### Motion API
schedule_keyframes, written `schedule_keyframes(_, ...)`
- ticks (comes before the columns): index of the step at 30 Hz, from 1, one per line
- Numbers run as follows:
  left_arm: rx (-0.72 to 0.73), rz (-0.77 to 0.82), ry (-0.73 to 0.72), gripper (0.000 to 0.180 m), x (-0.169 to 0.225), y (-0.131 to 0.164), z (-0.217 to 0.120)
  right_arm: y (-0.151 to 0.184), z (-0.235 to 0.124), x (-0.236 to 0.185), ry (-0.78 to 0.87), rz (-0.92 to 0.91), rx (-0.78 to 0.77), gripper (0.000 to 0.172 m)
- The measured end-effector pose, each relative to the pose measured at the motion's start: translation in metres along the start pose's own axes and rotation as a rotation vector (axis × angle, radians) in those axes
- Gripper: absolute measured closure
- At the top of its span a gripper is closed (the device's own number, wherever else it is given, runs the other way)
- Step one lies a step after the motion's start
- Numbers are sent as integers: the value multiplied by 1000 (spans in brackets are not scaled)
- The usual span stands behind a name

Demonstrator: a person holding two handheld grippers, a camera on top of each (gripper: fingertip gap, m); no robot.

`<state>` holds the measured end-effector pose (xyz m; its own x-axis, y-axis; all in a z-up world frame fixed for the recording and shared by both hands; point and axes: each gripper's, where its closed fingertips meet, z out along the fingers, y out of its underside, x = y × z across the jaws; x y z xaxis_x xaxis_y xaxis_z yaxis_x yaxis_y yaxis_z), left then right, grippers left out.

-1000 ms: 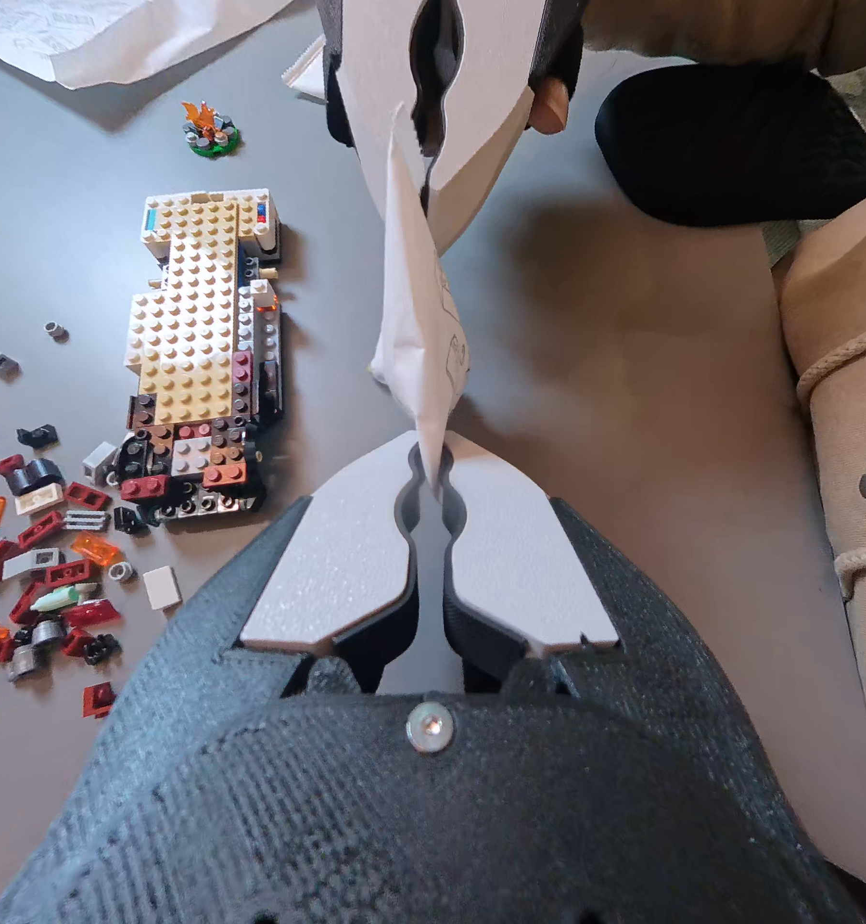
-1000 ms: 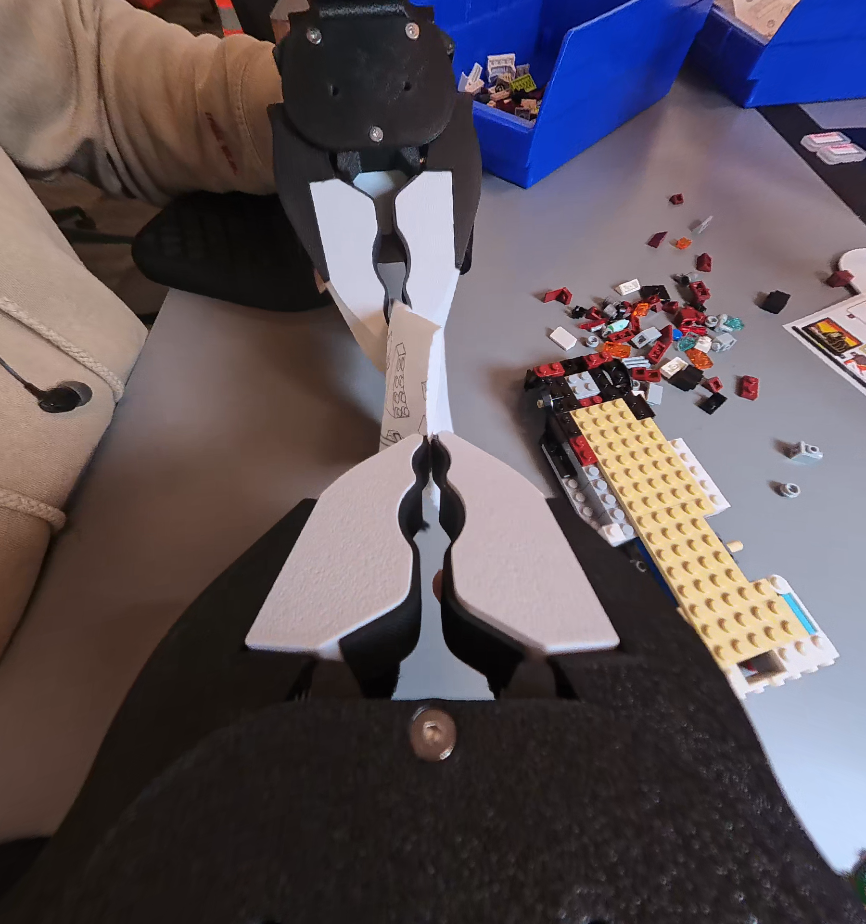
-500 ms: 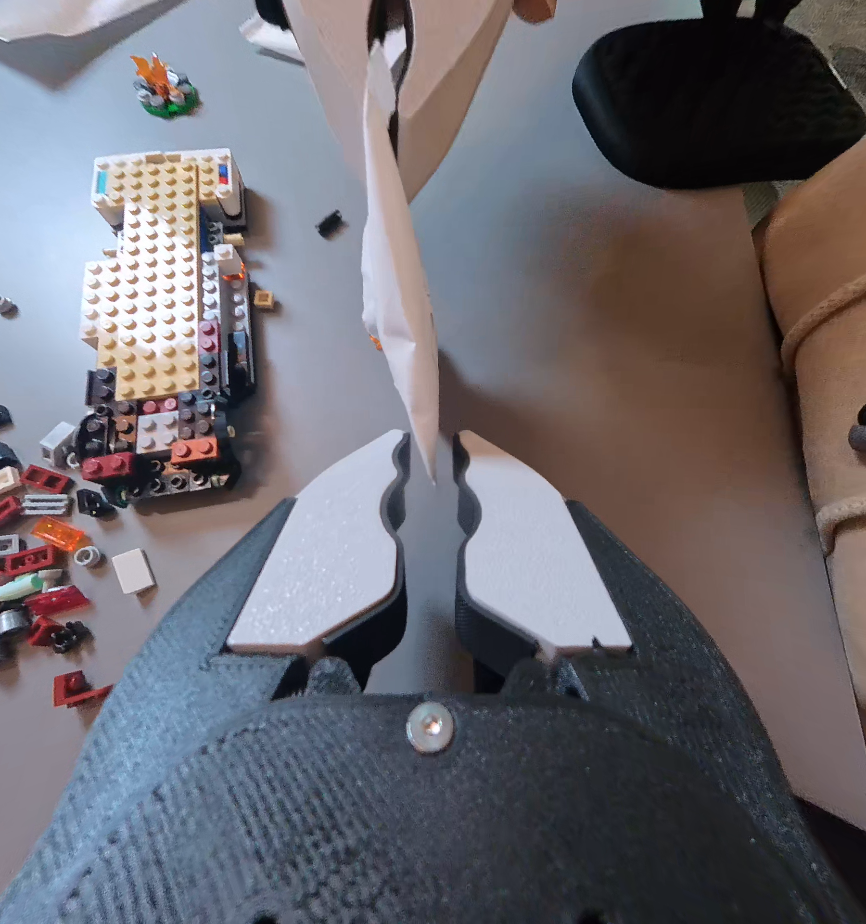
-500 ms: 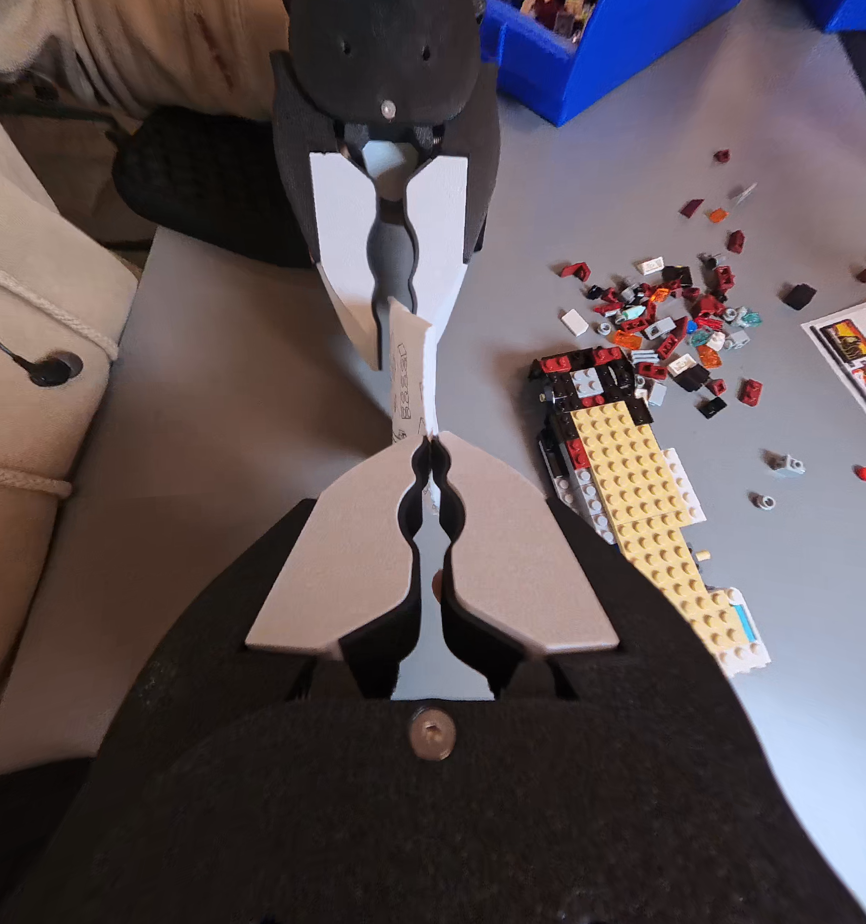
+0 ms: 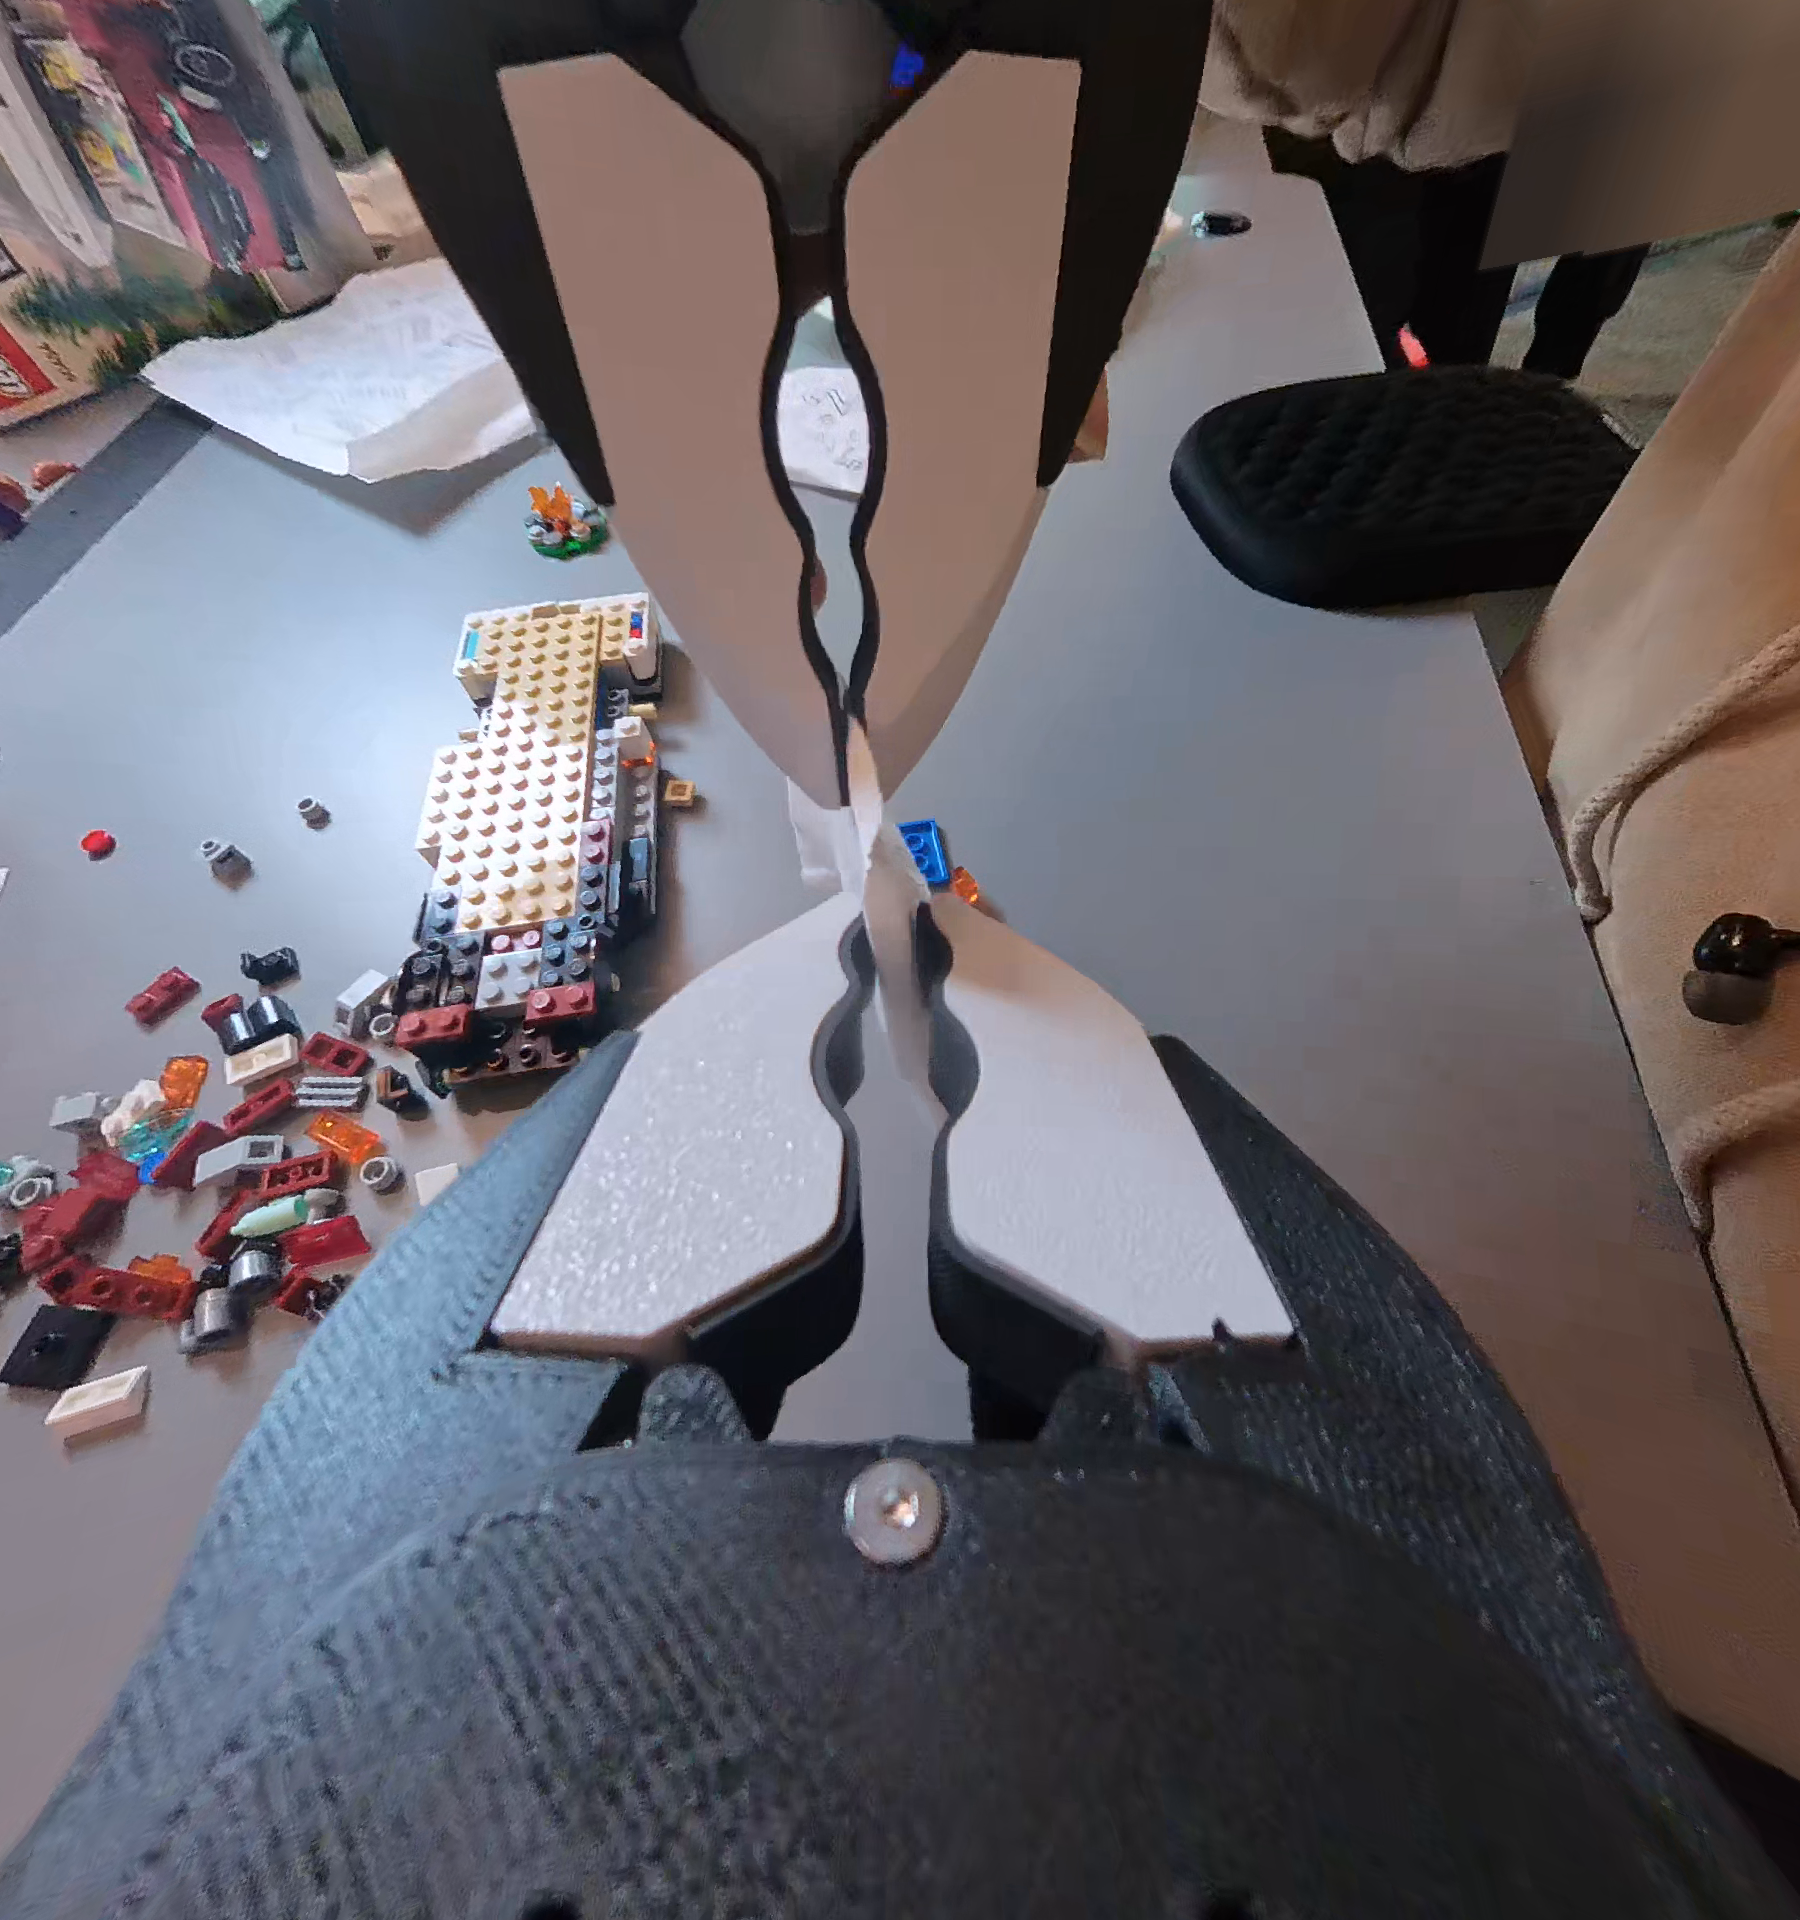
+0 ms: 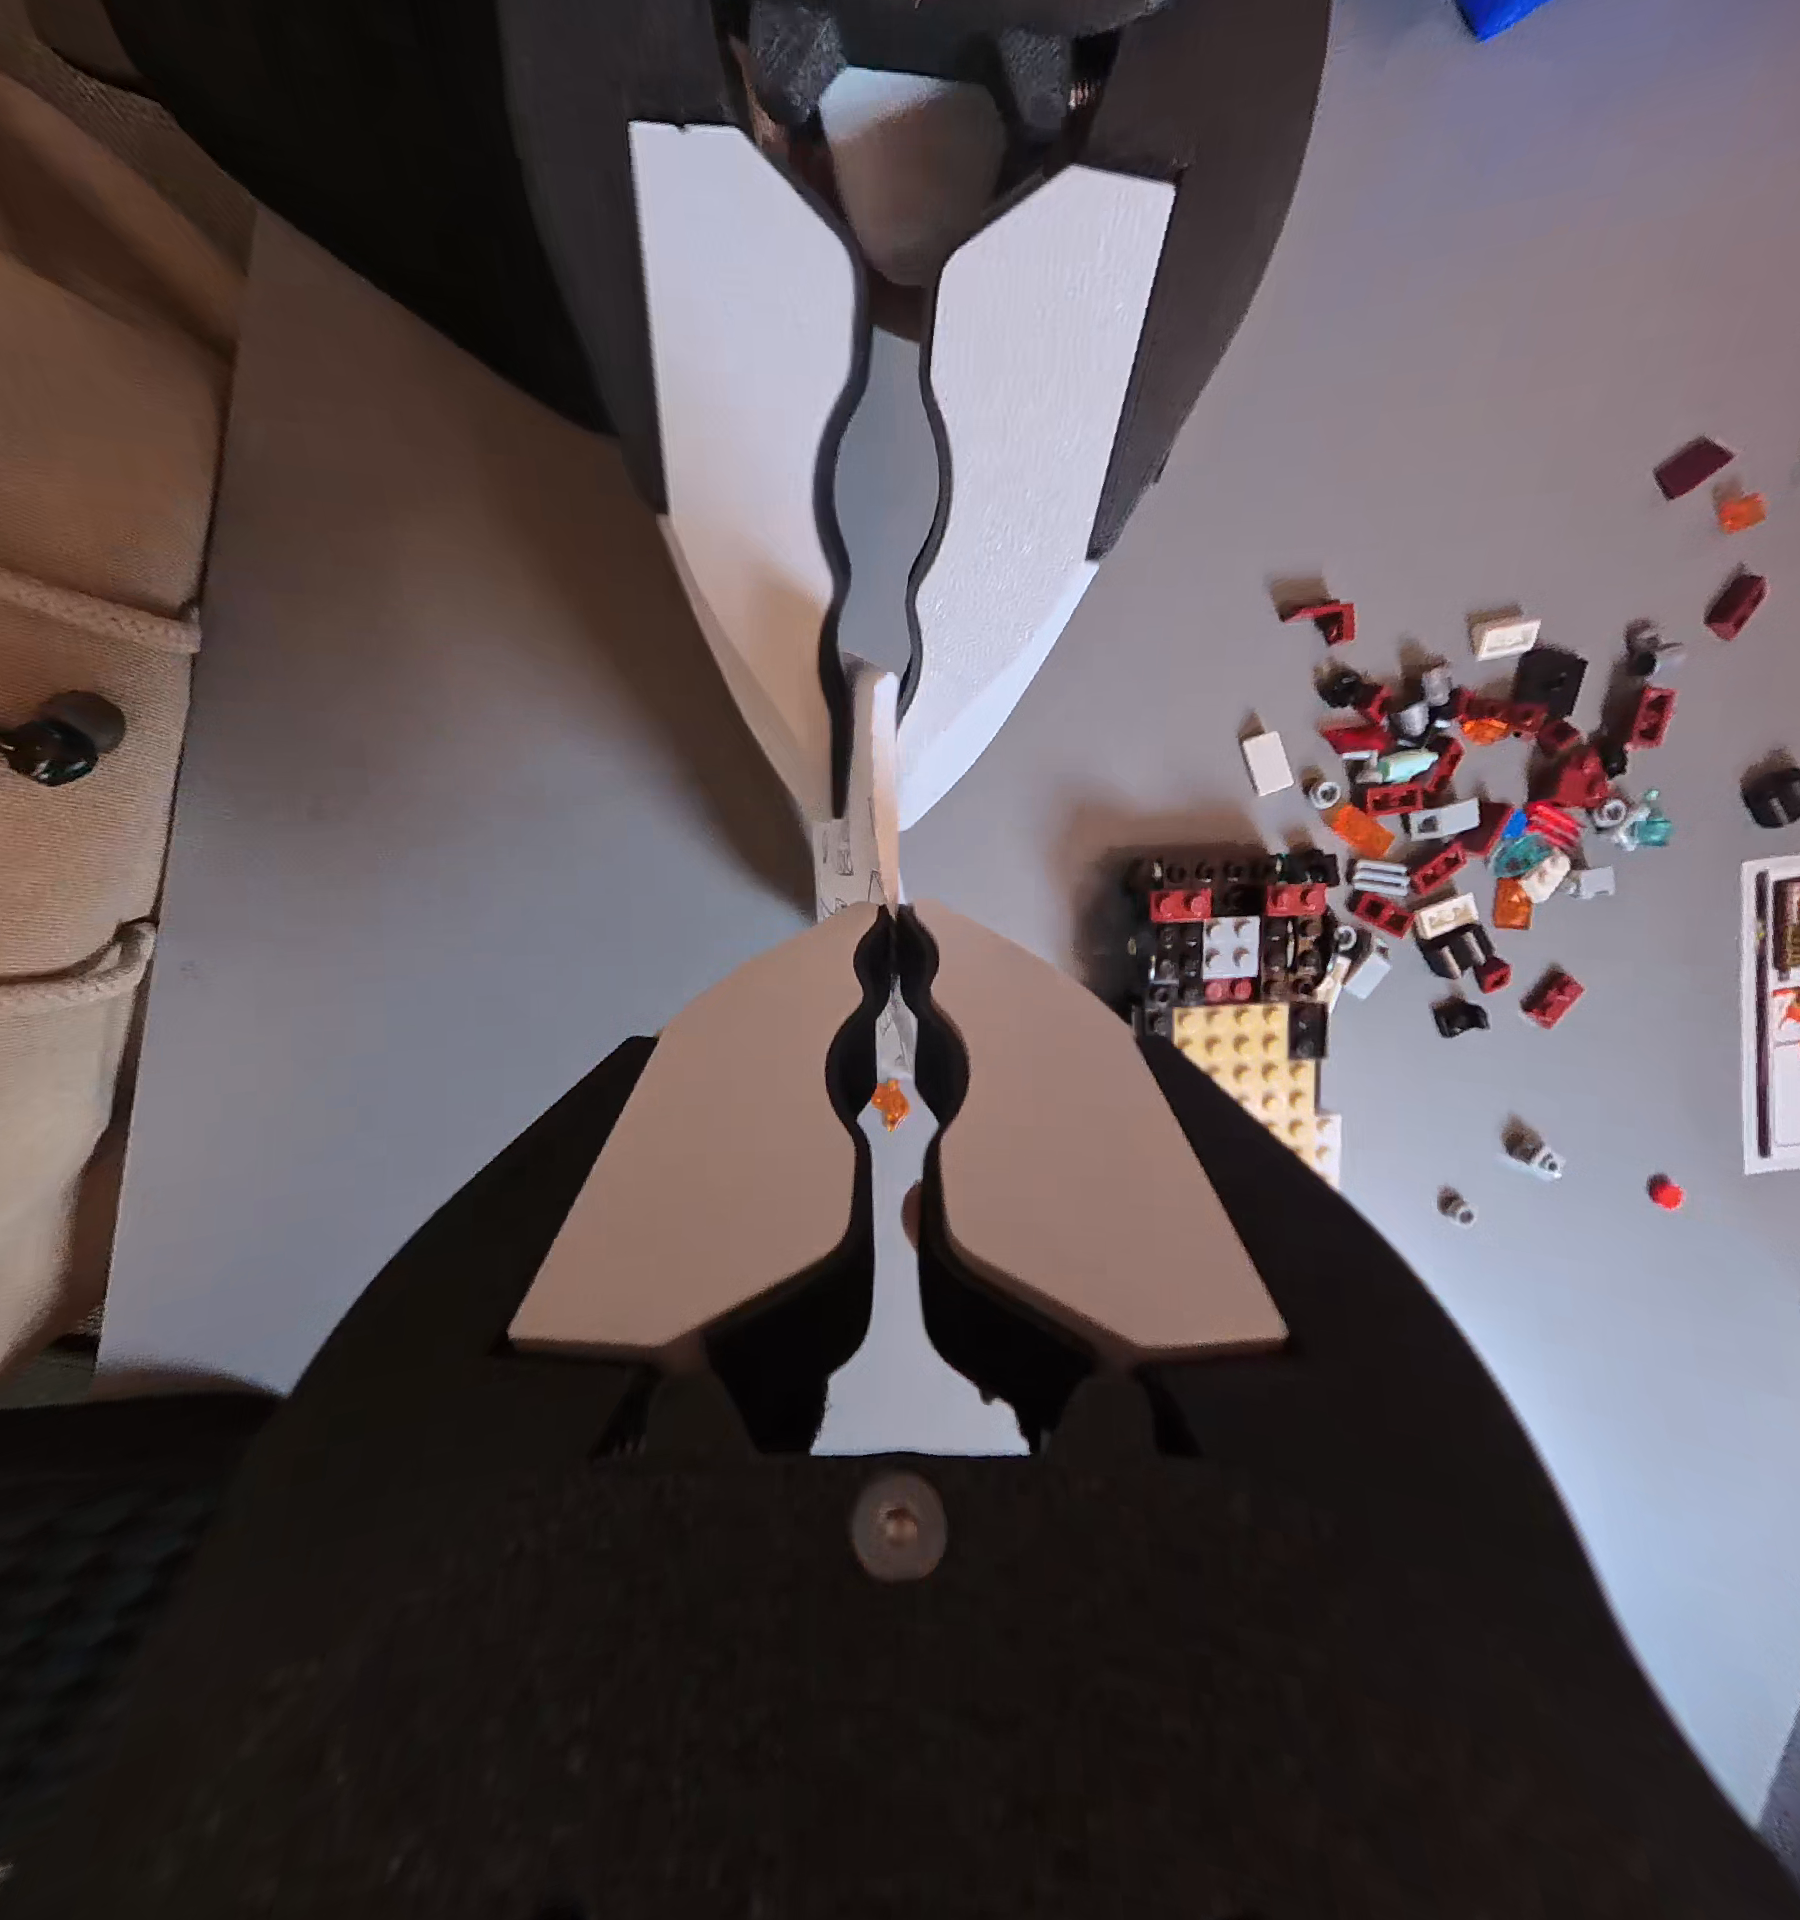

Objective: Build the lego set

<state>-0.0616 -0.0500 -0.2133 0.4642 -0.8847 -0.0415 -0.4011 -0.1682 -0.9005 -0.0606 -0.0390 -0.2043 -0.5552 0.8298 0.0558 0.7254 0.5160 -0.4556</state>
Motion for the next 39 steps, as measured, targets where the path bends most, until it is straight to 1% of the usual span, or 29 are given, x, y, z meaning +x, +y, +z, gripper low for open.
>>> schedule_keyframes(1,41,-20,6,175,-1,0,-2,-5,-1,1,1,2,21,170)
schedule_keyframes(4,164,-80,36,177,-1,-4,-13,-15,-10,7,11,17,117,157)
schedule_keyframes(7,219,-94,20,178,-7,-4,-24,-16,-24,11,24,27,244,146)
schedule_keyframes(10,273,-115,49,180,-6,-3,-33,-6,-34,14,61,56,343,146)
schedule_keyframes(13,299,-123,59,180,-6,-1,-38,7,-38,7,71,76,412,146)
schedule_keyframes(16,264,-123,71,180,-5,3,-34,27,-35,2,115,74,399,146)
schedule_keyframes(18,164,-84,38,179,-6,11,-26,31,-37,0,129,76,412,147)
schedule_keyframes(20,60,-53,21,180,-7,15,-17,27,-40,-1,133,69,428,148)
schedule_keyframes(22,6,-39,41,180,-5,9,-8,16,-39,-1,128,58,436,148)
schedule_keyframes(25,-82,27,65,180,-2,0,6,4,-23,1,152,0,382,148)
schedule_keyframes(26,-105,49,62,180,-3,-2,9,4,-17,2,163,-19,352,151)
schedule_keyframes(28,-134,67,58,180,-5,-6,12,4,-12,2,163,-35,347,171)
schedule_keyframes(30,-103,62,52,177,-8,-10,10,7,-15,3,174,-10,402,172)
schedule_keyframes(32,-64,17,75,167,-6,-7,4,15,-18,3,159,51,486,172)
schedule_keyframes(34,-77,-23,90,155,-5,8,2,22,-23,0,126,127,618,172)
schedule_keyframes(36,-106,-45,98,153,-3,25,5,26,-31,-1,108,198,748,172)
schedule_keyframes(37,-118,-45,97,156,-2,30,9,28,-33,-2,99,227,795,172)
schedule_keyframes(39,-122,-24,74,174,-2,30,14,34,-30,-2,94,257,820,172)
